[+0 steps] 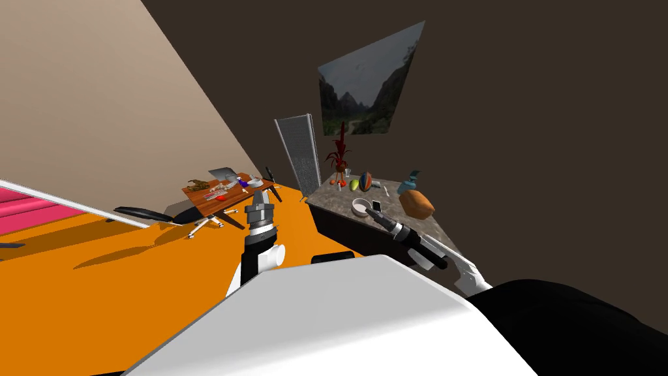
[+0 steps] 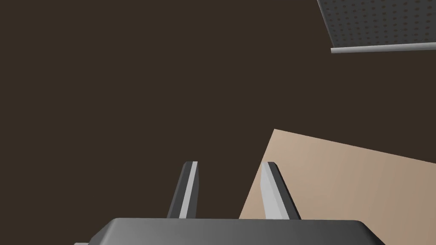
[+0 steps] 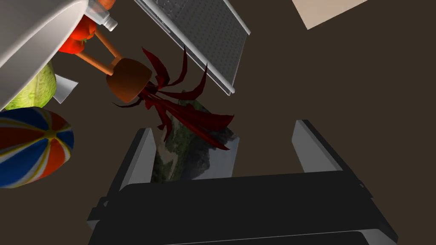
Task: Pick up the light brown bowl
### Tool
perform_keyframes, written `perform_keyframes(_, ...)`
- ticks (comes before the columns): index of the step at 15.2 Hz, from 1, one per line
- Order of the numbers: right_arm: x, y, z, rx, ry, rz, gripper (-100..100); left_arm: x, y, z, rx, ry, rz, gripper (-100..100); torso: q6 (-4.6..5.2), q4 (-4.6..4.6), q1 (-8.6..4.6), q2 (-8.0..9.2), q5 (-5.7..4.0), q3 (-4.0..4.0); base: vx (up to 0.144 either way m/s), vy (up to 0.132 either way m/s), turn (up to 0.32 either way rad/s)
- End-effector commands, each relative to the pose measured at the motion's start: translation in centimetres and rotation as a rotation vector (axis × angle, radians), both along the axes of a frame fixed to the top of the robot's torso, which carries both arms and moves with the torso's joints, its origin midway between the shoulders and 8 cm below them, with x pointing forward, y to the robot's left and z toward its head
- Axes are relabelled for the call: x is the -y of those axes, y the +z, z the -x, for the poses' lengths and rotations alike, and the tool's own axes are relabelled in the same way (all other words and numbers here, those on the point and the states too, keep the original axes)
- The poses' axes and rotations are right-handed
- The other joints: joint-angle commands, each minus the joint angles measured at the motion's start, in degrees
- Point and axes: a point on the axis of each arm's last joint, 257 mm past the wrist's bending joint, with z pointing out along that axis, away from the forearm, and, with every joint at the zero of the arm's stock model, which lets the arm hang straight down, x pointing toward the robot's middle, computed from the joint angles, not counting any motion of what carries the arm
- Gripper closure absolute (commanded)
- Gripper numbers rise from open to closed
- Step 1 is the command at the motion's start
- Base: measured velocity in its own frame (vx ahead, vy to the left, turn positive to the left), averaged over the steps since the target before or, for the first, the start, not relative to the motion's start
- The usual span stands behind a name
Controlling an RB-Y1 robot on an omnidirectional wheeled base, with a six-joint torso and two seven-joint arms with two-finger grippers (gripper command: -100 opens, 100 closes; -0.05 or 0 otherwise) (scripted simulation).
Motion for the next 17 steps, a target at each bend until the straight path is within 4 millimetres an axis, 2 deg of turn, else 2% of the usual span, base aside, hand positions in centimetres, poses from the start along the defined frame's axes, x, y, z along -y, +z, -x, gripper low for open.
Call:
perform_keyframes(1, 0.8, -0.9, 0.2, -0.023, 0.015, 0.054, -100, 0.0, 0.0, 0.0, 0.0, 0.0, 0.0, 0, 0.0, 0.0, 0.0, 0.0, 0.0, 0.0, 0.041, 0.053, 0.135)
perform_keyframes(2, 0.8, -0.9, 0.2, -0.024, 0.019, 0.061, -100, 0.0, 0.0, 0.0, 0.0, 0.0, 0.0, 0, 0.01, 0.0, 0.02, 0.0, 0.02, 0.0, 0.033, 0.033, 0.048)
perform_keyframes(3, 1.8, -2.1, 0.5, -0.05, 0.024, 0.108, -100, 0.0, 0.0, 0.0, 0.0, 0.0, 0.0, 0, 0.03, 0.0, 0.0, 0.02, 0.01, 0.01, 0.043, 0.039, 0.11)
perform_keyframes(5, 1.9, -2.2, 0.5, -0.055, 0.038, 0.132, -100, 0.0, 0.0, 0.0, 0.0, 0.0, 0.0, 0, 0.0, 0.0, 0.01, -0.01, 0.01, -0.01, 0.04, 0.038, 0.086)
perform_keyframes(6, 2.9, -3.4, 0.8, -0.082, 0.044, 0.181, -100, 0.0, 0.0, 0.0, 0.0, 0.0, 0.0, 0, 0.03, 0.0, -0.02, 0.01, 0.01, 0.0, 0.032, 0.036, 0.106)
perform_keyframes(8, 3.1, -3.4, 0.9, -0.086, 0.058, 0.203, -100, 0.0, 0.0, 0.0, 0.0, 0.0, 0.0, 0, 0.01, 0.0, 0.0, 0.02, 0.01, 0.01, 0.036, 0.035, 0.087)
perform_keyframes(9, 4.2, -4.5, 1.2, -0.113, 0.065, 0.254, -100, 0.0, 0.0, 0.0, 0.0, 0.0, 0.0, 0, 0.03, 0.01, -0.02, 0.03, 0.0, 0.02, 0.036, 0.043, 0.12)
perform_keyframes(11, 4.4, -4.5, 1.2, -0.117, 0.077, 0.274, -100, 0.0, 0.0, 0.0, 0.0, 0.0, 0.0, 0, 0.01, 0.0, 0.03, 0.02, 0.01, 0.01, 0.031, 0.043, 0.077)
perform_keyframes(14, 6.9, -6.6, 2.0, -0.175, 0.098, 0.384, -100, 0.0, 0.0, 0.0, 0.0, 0.0, 0.0, 0, 0.0, 0.0, 0.06, 0.01, 0.02, 0.01, 0.04, 0.056, 0.134)
perform_keyframes(16, 7.2, -6.5, 2.0, -0.18, 0.115, 0.414, -100, 0.0, 0.0, 0.0, 0.0, 0.0, 0.0, 0, 0.01, 0.0, 0.12, 0.01, 0.03, 0.01, 0.033, 0.053, 0.085)
perform_keyframes(17, 8.4, -7.5, 2.5, -0.207, 0.118, 0.454, -100, 0.0, 0.0, 0.0, 0.0, 0.0, 0.0, 0, 0.03, 0.01, 0.07, 0.04, 0.03, 0.02, 0.025, 0.049, 0.097)
